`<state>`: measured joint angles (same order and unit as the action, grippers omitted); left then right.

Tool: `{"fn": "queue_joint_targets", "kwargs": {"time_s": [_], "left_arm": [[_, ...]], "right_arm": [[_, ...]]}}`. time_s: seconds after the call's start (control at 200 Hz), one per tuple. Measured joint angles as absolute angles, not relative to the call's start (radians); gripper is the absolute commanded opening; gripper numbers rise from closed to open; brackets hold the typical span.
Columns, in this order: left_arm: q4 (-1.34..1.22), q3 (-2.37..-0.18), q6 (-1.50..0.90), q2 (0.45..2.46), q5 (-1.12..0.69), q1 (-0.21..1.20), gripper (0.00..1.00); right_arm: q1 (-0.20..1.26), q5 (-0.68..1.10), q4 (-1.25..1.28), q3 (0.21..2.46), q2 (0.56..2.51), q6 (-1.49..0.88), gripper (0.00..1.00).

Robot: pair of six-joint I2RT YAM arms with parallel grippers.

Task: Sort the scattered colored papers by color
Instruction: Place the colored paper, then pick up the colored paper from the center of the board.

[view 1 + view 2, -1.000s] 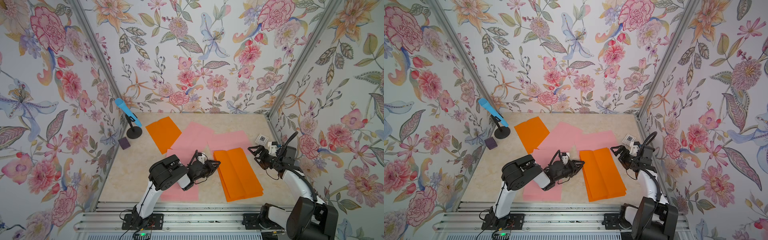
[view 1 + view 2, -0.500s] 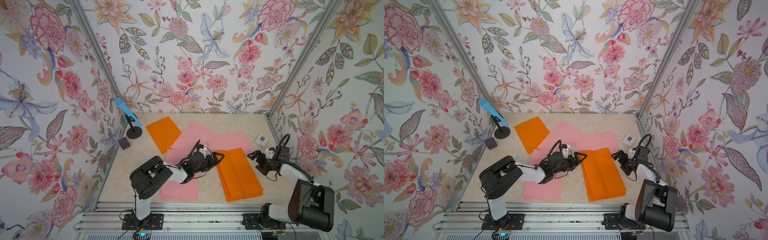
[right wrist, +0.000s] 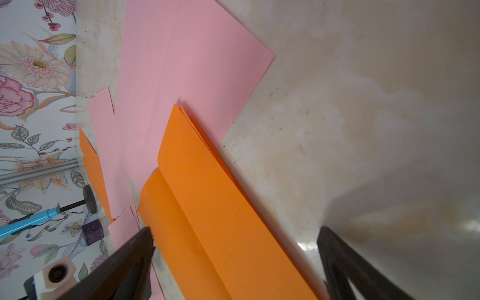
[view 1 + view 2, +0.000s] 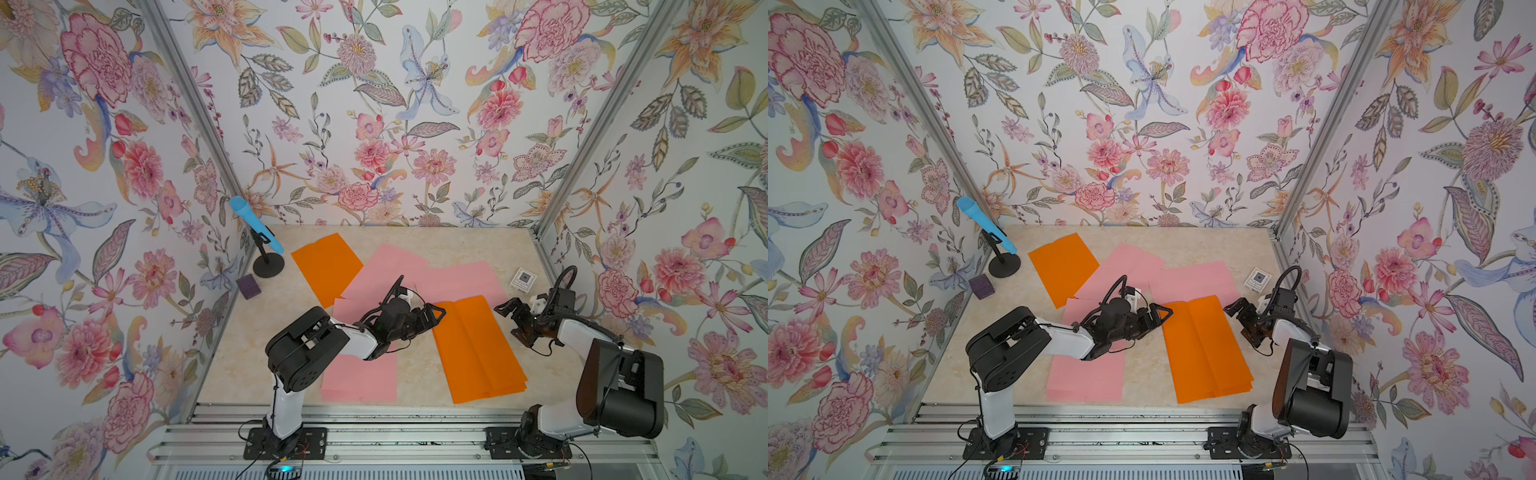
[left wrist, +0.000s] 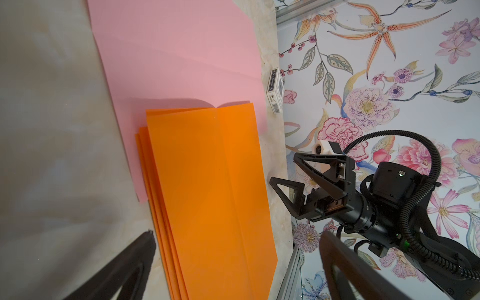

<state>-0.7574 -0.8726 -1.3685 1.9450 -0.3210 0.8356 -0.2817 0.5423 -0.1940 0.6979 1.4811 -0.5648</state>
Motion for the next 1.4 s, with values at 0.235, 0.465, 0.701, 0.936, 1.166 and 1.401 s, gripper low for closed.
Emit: {"fn": "queue_joint_targets", "kwargs": {"time_s": [0.235, 0.465, 0.701, 0.936, 1.166, 1.401], "left_arm": [[-0.799, -0.860, -1.402, 1.996, -0.356, 0.822, 1.00], [-0.842, -0.876, -1.411, 2.027, -0.379, 0.814, 1.00], [-0.847, -0.933, -1.414, 2.071, -0.398, 0.810, 1.00], [-0.832, -1.008, -1.414, 2.117, -0.424, 0.804, 1.00], [-0.820, -1.076, -1.414, 2.151, -0.446, 0.792, 1.00], [-0.744, -1.110, -1.347, 2.160, -0.449, 0.779, 1.00]], "right_arm": [[-0.282, 0.577, -0.173, 0.700, 1.504, -0.576, 1.00], [-0.266, 0.612, -0.145, 0.632, 1.455, -0.614, 1.00], [-0.250, 0.609, -0.163, 0.608, 1.367, -0.633, 1.00], [-0.248, 0.589, -0.172, 0.608, 1.369, -0.636, 1.00], [-0.249, 0.569, -0.179, 0.627, 1.386, -0.636, 1.00], [-0.280, 0.543, -0.188, 0.668, 1.394, -0.637, 1.00]]}}
